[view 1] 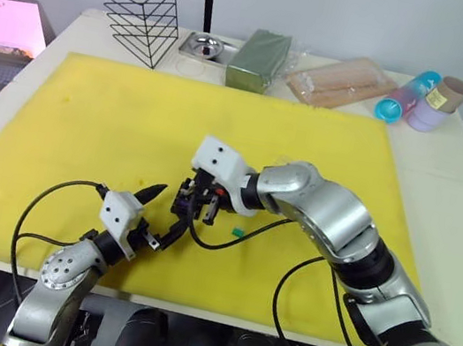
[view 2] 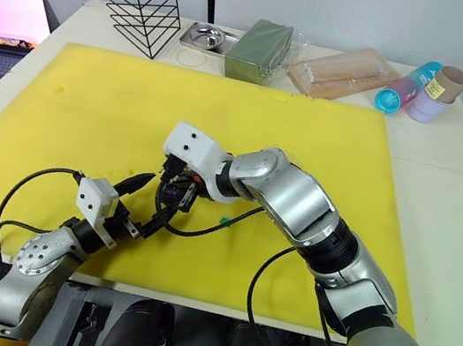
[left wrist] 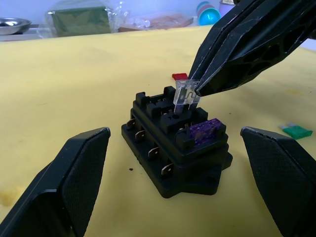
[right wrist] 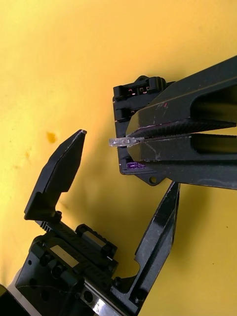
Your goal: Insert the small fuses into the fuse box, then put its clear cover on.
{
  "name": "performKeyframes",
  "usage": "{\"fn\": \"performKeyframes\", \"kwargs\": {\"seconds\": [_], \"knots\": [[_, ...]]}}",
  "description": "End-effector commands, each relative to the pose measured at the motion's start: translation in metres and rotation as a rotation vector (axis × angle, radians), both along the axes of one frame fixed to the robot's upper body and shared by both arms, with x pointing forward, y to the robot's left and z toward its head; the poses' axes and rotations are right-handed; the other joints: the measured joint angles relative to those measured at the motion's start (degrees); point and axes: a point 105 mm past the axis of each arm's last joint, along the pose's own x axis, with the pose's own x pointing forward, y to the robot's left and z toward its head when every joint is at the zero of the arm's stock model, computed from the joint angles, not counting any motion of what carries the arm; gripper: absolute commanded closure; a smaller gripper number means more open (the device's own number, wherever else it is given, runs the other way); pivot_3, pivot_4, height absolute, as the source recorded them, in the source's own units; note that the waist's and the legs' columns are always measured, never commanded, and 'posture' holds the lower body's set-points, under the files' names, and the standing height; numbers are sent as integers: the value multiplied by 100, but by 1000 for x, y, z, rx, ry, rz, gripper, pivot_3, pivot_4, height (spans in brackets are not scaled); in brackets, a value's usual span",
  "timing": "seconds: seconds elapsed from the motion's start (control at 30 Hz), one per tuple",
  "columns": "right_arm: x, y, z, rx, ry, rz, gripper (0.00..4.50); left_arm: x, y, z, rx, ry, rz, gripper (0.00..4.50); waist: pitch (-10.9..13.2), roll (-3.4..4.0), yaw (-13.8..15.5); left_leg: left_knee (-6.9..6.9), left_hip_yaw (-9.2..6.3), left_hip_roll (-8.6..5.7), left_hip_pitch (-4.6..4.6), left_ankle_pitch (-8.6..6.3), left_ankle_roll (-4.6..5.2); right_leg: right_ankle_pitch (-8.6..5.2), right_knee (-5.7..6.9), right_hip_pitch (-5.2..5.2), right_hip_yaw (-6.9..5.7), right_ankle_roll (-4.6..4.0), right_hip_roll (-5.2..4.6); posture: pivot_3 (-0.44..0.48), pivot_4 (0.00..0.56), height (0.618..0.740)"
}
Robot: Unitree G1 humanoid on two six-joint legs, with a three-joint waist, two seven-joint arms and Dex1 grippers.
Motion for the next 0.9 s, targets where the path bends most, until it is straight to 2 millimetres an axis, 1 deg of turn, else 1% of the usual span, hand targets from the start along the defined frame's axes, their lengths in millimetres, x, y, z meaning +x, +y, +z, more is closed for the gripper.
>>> {"fn": "performKeyframes", "kwargs": {"seconds": [0.03,0.53,0.73,0.9], "knots": [[1,3,4,12,-27,3,4500,-2,-5,12,-1,-54,-16,19,0,0,0,0,0,0,0,0,0,0,0,0,0,0,0,0,150,740],[-3,4,-1,6,13,10,4500,-4,-6,14,4,-53,-15,19,0,0,0,0,0,0,0,0,0,0,-1,0,0,0,0,0,150,740],[0,1,-5,-10,3,-7,4500,-5,-7,14,2,-51,-19,19,0,0,1,0,0,0,0,0,0,0,-1,0,0,0,0,0,150,740],[-1,2,-3,-1,10,-7,4500,-6,-8,14,1,-49,-20,19,0,0,-1,0,0,0,0,0,0,0,-1,0,0,0,0,0,150,740]]}}
